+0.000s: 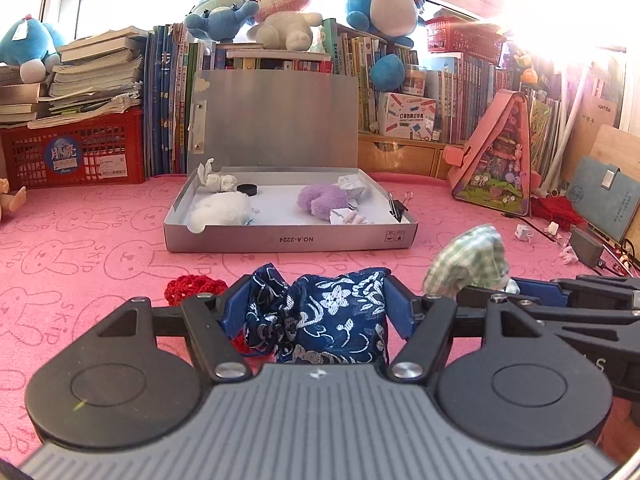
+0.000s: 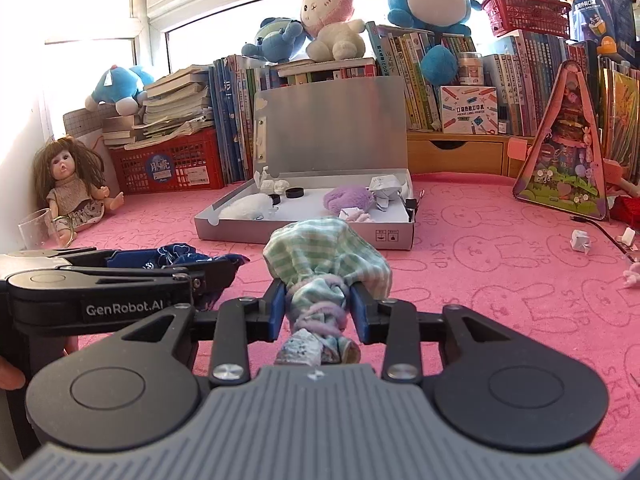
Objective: Organize objects
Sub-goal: 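Carry the blue pouch and plaid doll with both grippers over the box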
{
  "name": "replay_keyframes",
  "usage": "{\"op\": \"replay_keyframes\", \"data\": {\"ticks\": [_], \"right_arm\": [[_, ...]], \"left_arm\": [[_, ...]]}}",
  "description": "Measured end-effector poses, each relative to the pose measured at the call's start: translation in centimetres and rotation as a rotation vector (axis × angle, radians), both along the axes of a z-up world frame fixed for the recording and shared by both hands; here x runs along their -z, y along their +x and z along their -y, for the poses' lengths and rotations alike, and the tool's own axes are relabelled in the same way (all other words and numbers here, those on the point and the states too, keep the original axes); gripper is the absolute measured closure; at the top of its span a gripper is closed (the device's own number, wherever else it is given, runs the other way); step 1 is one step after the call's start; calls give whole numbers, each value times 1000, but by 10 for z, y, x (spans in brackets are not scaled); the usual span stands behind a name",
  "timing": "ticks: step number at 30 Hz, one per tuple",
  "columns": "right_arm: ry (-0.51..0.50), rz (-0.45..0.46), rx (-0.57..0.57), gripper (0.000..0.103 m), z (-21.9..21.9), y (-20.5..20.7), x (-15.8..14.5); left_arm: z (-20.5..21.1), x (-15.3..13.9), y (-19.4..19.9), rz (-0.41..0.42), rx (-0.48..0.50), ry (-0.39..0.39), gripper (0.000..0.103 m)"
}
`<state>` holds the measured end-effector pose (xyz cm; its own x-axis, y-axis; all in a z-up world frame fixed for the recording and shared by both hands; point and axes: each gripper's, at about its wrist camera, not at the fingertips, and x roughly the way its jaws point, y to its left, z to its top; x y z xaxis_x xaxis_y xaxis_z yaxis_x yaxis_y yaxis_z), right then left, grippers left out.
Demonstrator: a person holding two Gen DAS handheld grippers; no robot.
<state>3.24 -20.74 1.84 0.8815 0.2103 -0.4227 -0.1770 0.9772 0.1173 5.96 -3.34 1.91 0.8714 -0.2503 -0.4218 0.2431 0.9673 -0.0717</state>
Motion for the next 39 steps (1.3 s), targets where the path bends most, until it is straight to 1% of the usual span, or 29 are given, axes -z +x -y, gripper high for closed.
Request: {"op": "replay_keyframes", "data": {"ticks": [2,6,13,16,21,26,30,32,35,39], "right_arm": [[1,-2,6,61,2,1,0],[12,-20,14,62,5,6,1],[47,-46,6,63,11,28,-3],[86,-57,3,64,16,49,-11],[173,-92,17,66,24,92,-24],[252,-146,46,66,29,131,-26],[279,-178,66,66,31,156,-25],[295,-196,65,66,32,167,-25],[325,-221,50,66,32,181,-23],[362,-267,-1,64,27,201,-15]], "left_arm": [[-4,-3,3,11,-21,10,30],[-12,-5,12,5,-63,14,30],[-18,-7,34,-7,-101,42,30],[-21,-13,55,-17,-121,40,30],[-31,-28,92,-1,-164,26,30],[-37,-35,129,-3,-210,30,30],[-35,-33,155,-9,-232,45,30],[-32,-30,167,-24,-240,55,30],[-29,-25,183,-49,-241,66,30],[-22,-15,198,-62,-229,97,30]]}}
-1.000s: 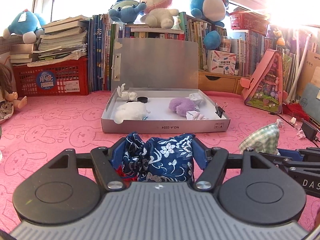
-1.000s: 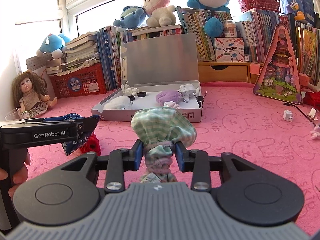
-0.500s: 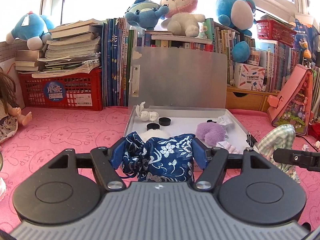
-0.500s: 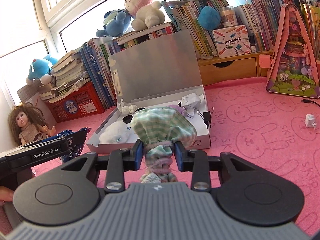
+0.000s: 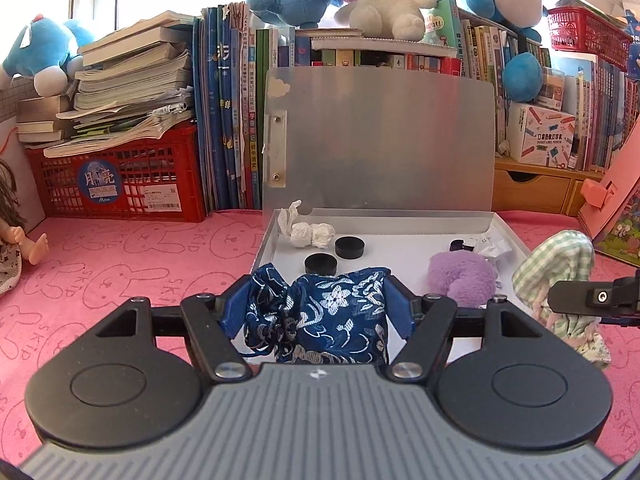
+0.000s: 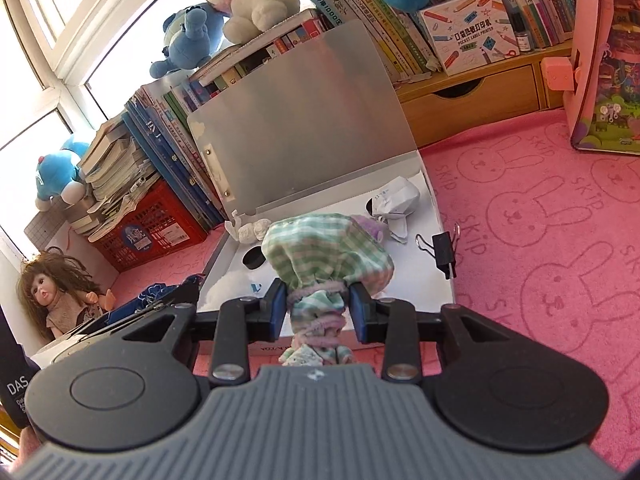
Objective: Organize objects
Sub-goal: 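Carry the blue pouch and plaid doll with both grippers over the box, then open both grippers to drop the pouch and doll into the box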
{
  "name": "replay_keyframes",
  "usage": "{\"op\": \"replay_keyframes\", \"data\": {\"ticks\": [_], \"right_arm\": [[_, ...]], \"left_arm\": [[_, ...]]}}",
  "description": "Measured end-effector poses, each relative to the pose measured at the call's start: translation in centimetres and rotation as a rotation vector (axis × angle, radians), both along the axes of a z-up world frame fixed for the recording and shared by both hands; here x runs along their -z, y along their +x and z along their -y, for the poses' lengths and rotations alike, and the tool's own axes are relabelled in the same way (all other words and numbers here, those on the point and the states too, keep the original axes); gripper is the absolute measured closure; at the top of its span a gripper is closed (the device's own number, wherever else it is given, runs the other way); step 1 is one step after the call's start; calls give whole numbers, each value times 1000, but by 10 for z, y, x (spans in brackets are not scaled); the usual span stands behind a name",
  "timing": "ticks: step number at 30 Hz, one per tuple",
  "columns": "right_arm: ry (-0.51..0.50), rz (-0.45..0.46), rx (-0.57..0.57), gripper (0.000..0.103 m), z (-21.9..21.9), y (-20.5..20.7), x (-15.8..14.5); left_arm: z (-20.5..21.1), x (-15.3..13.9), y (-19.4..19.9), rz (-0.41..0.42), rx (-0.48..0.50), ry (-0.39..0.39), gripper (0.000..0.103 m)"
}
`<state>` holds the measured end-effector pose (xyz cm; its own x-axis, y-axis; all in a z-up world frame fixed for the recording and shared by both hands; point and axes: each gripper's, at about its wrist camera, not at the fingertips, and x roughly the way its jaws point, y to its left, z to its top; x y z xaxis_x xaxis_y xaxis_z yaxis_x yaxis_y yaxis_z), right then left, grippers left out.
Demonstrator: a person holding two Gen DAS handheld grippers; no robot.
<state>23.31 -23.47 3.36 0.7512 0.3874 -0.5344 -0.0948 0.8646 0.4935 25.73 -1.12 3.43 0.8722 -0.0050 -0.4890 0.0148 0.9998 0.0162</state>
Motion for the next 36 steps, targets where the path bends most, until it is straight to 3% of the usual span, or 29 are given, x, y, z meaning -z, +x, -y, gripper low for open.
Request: {"op": "replay_keyframes", "data": {"ticks": [7,18,24,36], "right_arm": [[13,-29,-20,64,-22,32,7],[-47,-57,-26,64,-47,82,8],[-66,-74,-35,64,-54,103,15],[-70,-98,-49,64,-64,117,32]], "left_arm": [[-11,12,24,-32,-9,-48,30],[-24,8,80,10,12,-43,30],[-26,15,111,-18,2,-23,30],[-21,39,121,-55,12,14,30]]}}
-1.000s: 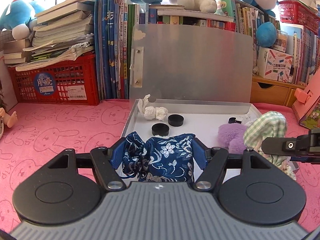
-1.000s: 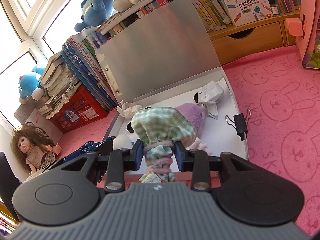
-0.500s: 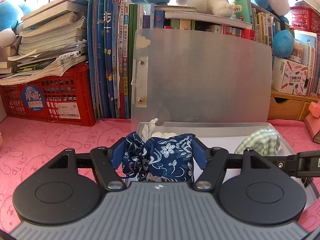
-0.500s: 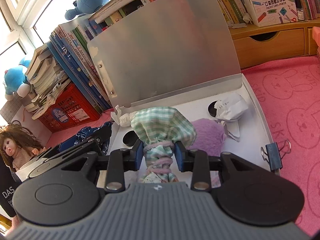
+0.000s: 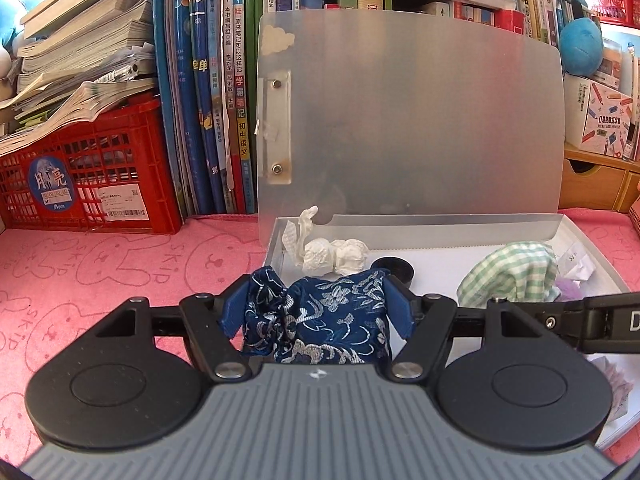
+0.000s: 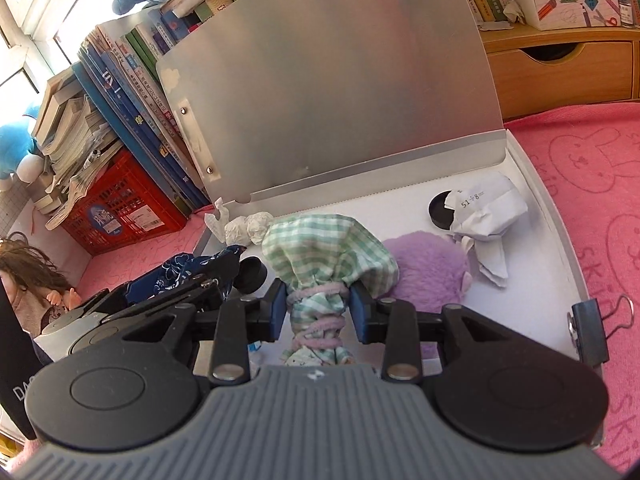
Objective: Organize objects
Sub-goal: 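Open both grippers to drop the pouch and doll into the box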
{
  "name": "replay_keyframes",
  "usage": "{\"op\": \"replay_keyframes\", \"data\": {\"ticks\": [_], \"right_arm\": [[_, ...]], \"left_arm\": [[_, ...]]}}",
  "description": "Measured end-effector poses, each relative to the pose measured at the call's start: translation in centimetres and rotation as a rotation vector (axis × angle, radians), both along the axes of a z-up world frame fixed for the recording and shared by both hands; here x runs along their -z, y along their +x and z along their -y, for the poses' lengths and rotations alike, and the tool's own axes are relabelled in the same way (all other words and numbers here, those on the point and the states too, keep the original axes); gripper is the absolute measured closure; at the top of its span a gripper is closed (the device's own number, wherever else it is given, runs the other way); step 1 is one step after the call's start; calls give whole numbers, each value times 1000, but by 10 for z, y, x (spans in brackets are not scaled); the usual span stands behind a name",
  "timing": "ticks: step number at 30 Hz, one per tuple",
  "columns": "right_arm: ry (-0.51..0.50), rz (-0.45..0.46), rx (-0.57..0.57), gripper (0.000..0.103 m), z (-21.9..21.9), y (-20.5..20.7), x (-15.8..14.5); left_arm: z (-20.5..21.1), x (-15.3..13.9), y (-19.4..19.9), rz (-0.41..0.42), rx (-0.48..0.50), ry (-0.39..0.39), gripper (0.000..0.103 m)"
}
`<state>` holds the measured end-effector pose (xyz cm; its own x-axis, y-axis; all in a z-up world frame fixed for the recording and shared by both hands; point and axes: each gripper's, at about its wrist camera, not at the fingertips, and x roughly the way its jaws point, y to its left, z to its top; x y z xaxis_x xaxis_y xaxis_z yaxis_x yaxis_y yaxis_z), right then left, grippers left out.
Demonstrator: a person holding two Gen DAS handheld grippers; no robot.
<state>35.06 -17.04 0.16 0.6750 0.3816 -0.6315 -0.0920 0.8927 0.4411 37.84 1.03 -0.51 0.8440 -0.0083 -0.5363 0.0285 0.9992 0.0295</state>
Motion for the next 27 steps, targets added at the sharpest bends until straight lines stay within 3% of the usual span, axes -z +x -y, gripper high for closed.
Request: {"op": "replay_keyframes", "data": {"ticks": [4,5,7,17,22,27], "right_arm": [[5,2,-2,60,1,-2,0],[9,5,-4,49,1,-4,-2],[20,24,4,41,4,-8,-6],[18,77,3,36,18,-46,-32],[-37,119,-20,36,21,-75,-42],[-50,161,-42,34,25,-110,-54]], "left_arm": [[0,-2,-4,16,2,7,25],[0,-3,-6,24,3,9,24],[1,-9,-13,46,8,10,20],[0,-41,-58,62,13,38,16],[-1,-51,-92,66,37,54,14],[-1,-59,-130,77,60,24,13]]}}
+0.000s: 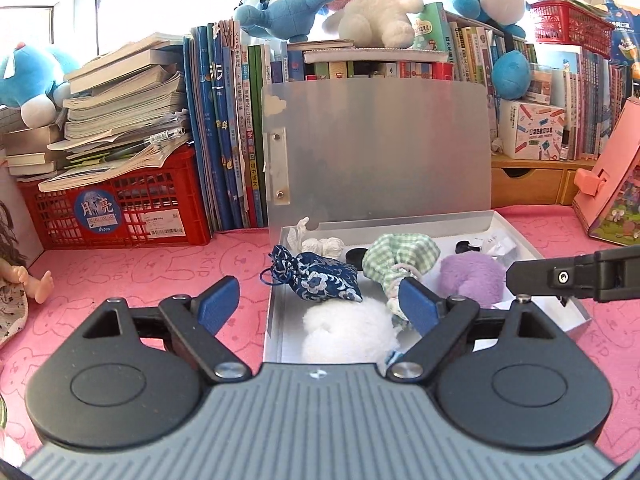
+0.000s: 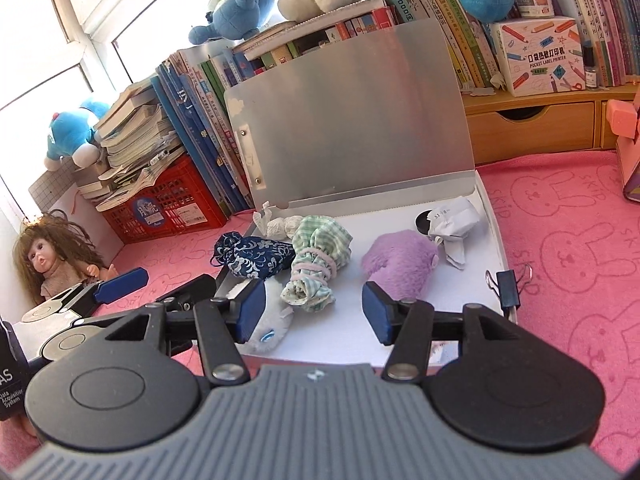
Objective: Organize objects
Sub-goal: 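Open both grippers to drop the pouch and doll into the box, then move the left gripper to the red crocheted bow while the right reaches the last black lid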
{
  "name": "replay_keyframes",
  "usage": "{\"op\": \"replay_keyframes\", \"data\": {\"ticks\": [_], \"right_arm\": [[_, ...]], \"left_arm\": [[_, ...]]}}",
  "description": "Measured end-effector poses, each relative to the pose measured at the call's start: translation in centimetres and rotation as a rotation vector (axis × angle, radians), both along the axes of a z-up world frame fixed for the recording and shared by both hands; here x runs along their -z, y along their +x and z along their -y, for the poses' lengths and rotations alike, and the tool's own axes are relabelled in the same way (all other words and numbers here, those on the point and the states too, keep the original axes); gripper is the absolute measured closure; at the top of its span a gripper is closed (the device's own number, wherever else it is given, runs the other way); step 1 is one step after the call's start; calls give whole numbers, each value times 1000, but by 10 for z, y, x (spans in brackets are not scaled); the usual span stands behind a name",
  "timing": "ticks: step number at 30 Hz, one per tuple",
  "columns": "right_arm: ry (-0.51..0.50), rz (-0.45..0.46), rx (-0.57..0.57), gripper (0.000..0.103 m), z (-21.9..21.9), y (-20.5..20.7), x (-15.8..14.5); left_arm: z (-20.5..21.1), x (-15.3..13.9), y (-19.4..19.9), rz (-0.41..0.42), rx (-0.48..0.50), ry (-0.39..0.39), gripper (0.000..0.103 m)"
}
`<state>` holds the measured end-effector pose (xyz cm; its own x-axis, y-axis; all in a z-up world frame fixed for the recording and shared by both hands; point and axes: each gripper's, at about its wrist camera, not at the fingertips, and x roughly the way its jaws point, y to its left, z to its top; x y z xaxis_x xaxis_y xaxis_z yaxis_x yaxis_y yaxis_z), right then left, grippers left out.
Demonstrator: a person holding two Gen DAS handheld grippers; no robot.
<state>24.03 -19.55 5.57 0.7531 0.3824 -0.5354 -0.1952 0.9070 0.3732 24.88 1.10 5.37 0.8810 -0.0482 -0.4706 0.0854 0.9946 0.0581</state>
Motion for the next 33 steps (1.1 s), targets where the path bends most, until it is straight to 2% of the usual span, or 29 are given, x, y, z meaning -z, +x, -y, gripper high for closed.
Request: {"op": "replay_keyframes", "data": {"ticks": [9,15,25,33], "right_arm": [[-36,82,-25,30,12,-68,-14],[-74,128,-33,27,22,-109,-14],[-144,178,-32,21,34,-167,0],[-264,200,29,18,40,-209,26]], "left_arm": [[4,-3,-57,4,57,-58,11],[12,9,-89,0,87,-45,10],[12,35,-113,-34,96,-52,9],[13,54,-126,-43,112,-33,8]]}}
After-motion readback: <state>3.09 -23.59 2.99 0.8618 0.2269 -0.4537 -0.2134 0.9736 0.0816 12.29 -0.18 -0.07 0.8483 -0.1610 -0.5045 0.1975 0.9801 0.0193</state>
